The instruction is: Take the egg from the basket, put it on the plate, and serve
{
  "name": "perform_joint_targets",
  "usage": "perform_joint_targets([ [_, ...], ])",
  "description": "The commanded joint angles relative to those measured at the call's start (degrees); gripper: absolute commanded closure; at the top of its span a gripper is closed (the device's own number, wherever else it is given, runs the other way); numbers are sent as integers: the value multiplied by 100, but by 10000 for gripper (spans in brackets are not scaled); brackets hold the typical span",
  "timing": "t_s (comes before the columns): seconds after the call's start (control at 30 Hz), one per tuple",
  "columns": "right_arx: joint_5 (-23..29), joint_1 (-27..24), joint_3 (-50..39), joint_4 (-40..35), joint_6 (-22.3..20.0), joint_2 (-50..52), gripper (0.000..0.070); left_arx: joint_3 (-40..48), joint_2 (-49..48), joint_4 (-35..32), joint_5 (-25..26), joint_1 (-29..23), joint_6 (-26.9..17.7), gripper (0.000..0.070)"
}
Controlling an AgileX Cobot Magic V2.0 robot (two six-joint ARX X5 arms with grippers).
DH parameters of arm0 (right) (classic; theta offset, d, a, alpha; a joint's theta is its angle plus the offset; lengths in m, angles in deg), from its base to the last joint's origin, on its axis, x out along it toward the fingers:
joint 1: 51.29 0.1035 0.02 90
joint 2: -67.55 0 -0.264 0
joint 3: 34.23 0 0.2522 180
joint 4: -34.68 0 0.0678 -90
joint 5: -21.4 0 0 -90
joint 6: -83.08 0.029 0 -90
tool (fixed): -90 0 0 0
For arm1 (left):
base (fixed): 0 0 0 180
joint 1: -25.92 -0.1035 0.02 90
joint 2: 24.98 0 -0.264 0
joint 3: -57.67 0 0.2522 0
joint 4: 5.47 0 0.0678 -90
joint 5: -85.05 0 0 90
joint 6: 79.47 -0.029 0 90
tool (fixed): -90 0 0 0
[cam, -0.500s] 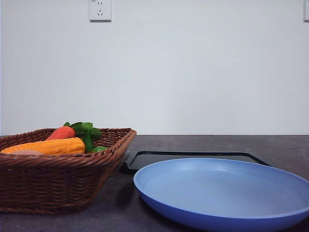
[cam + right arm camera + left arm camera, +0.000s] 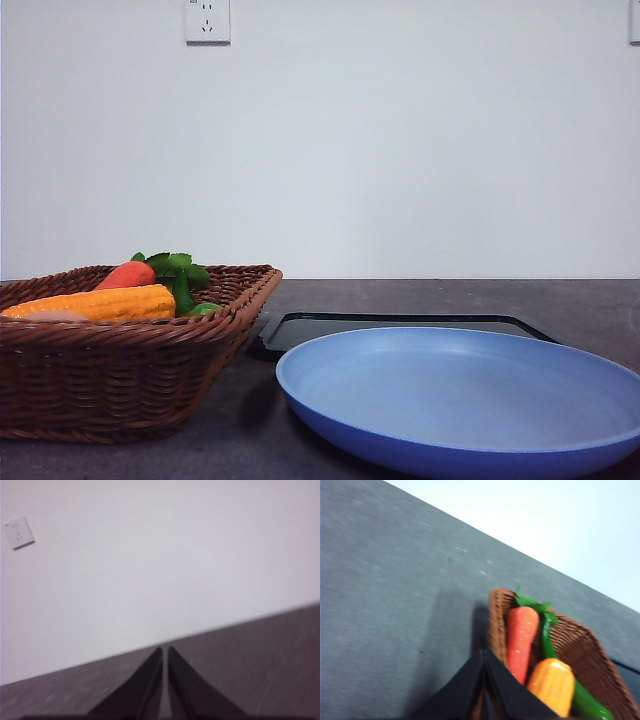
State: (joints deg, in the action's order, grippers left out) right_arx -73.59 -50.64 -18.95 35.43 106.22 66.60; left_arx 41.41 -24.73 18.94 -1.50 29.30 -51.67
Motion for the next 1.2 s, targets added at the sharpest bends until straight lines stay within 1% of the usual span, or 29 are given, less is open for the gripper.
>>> perform_joint_targets([
  [0.0,-70,2,227,297,500,-4,700,-112,4,-39,92,-9,100,700],
  [0.1,-114,2,666,1195,487,-79,700,-383,86,156,105,-9,94,700],
  [0.2,-146,2,1145,1833,400,-315,700,-728,332,295,199,-9,70,700],
  [0.27,-217,2,1435,2010,243,-553,700,-958,590,319,345,-9,2,700],
  [0.33,-413,2,1752,2151,56,-865,700,-1222,914,339,474,-9,-105,700],
  [0.47,-652,2,2431,2695,-180,-1563,700,-1793,1691,393,826,-9,-485,700],
  [0.57,-890,2,2924,3186,-482,-2133,700,-2310,2351,643,1111,-9,-890,700],
  [0.67,-1234,2,3318,3595,-684,-2686,700,-2854,3026,1042,1465,2,-1343,700],
  [0.77,-1565,2,3649,4020,-789,-3205,700,-3413,3706,1588,1794,46,-1826,700],
  [0.87,-1846,2,3881,4482,-933,-3667,700,-3886,4282,2162,2087,131,-2200,700],
  [0.97,-1926,2,3973,4957,-1145,-4106,700,-4229,4754,2594,2328,247,-2338,700],
  [1.07,-2003,5,3969,5372,-1201,-4509,700,-4313,5034,2662,2519,342,-2406,698],
  [1.13,-2175,23,3953,5550,-1250,-4800,682,-4315,5158,2660,2584,404,-2453,677],
  [1.17,-2299,60,3926,5567,-1245,-4961,644,-4315,5204,2657,2592,439,-2458,637],
])
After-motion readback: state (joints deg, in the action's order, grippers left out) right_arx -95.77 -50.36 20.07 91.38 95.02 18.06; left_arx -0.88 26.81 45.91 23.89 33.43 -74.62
